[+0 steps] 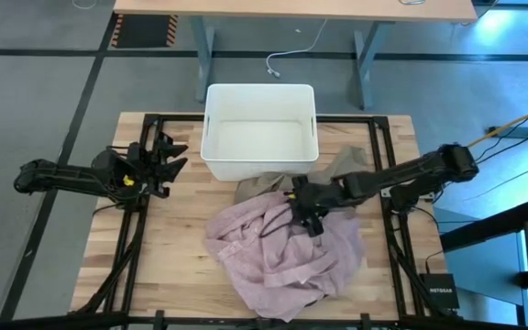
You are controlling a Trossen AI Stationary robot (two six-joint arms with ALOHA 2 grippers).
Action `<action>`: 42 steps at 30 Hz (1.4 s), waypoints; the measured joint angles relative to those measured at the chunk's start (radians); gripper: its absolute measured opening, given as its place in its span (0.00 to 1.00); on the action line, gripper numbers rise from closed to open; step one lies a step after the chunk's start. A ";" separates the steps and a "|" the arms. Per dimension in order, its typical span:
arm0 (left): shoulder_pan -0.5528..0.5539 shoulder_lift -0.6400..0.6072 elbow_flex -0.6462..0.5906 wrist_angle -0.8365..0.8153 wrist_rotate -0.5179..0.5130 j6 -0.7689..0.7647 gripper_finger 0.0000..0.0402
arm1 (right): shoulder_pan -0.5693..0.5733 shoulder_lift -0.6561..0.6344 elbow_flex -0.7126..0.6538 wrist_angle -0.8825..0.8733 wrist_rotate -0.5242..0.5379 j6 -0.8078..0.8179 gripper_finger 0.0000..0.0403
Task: Sort clothes
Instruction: Put the pink polo shirt into the white bin
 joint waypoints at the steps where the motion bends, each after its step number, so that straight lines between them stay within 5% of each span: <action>1: 0.000 0.001 0.000 0.000 0.000 0.000 0.42 | -0.005 0.021 0.000 -0.002 -0.020 0.003 0.60; 7: 0.000 0.000 0.000 -0.001 0.000 0.002 0.42 | -0.005 0.112 0.004 0.019 0.002 -0.027 0.53; 14: 0.000 0.000 0.000 -0.003 0.000 -0.002 0.42 | -0.004 0.050 -0.002 0.014 0.006 -0.037 0.06; 28: 0.000 0.002 0.000 -0.018 0.000 -0.004 0.42 | -0.005 -0.281 0.091 0.025 0.043 -0.004 0.06; 42: 0.000 0.002 0.000 -0.018 -0.012 -0.004 0.42 | -0.008 -0.296 0.450 0.204 0.329 -0.272 0.07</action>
